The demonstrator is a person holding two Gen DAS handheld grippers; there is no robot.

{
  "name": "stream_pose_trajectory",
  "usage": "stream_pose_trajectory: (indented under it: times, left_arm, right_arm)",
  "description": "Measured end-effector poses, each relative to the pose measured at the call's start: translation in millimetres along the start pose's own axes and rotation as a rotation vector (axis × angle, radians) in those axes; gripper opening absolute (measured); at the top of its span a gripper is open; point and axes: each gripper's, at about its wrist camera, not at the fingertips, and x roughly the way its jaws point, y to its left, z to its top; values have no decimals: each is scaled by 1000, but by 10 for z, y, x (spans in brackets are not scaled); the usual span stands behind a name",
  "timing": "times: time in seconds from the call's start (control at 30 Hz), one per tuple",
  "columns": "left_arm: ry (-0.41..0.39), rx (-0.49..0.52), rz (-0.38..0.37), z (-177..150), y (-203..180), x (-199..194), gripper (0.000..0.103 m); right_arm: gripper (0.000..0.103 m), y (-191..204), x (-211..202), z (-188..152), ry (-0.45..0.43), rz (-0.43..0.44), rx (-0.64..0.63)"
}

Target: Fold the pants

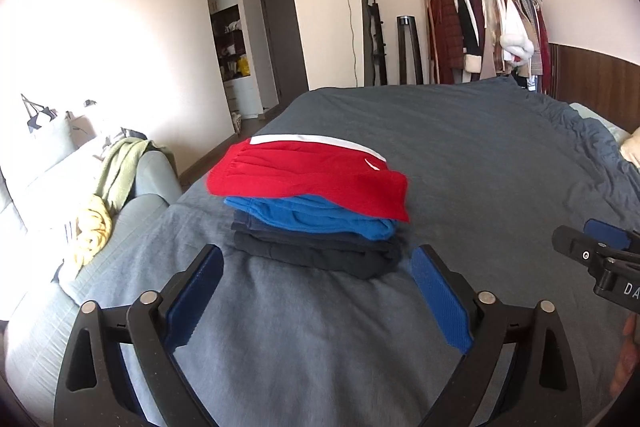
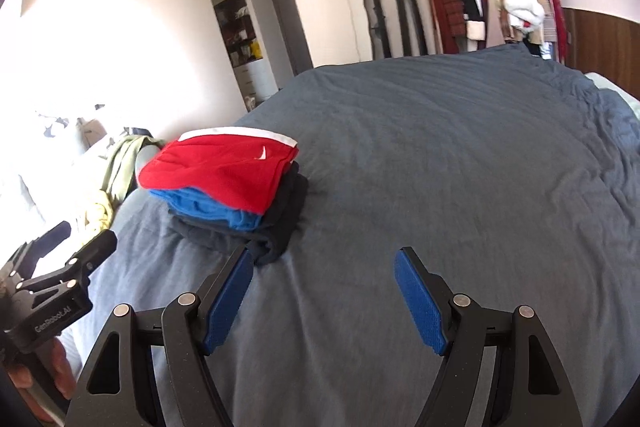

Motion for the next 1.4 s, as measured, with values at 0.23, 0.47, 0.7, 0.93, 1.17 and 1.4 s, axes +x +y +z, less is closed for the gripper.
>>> stream_pose_trajectory:
  times: [0.23,0.47,0.7,0.93,1.17,1.4]
  left_arm:
    - [-39,32,-20,-162,-63,-520,99]
    - [-69,45,-41,-305,-175,-815,102]
    - [-59,32,-75,-409,-222,-960,103]
    - [-53,40,-90,-438,-226,-1016,103]
    - [-62,53,-103,-440,-259,-1075,103]
    - [-65,61,-100,-440,-269,-1106,103]
  right_arm:
    - [74,75,-544,-223,-36,-57,-13]
    - [74,60,-881,-384,-59,-88,-29]
    - [74,24,-1127,-506,-82,-118,-36]
    - [74,19,-1279,-552,-98,-151,-45]
    - [74,35,-1335,-580,-103,-159,-50]
    - [74,36,-1348,-594,-103,-160,-48]
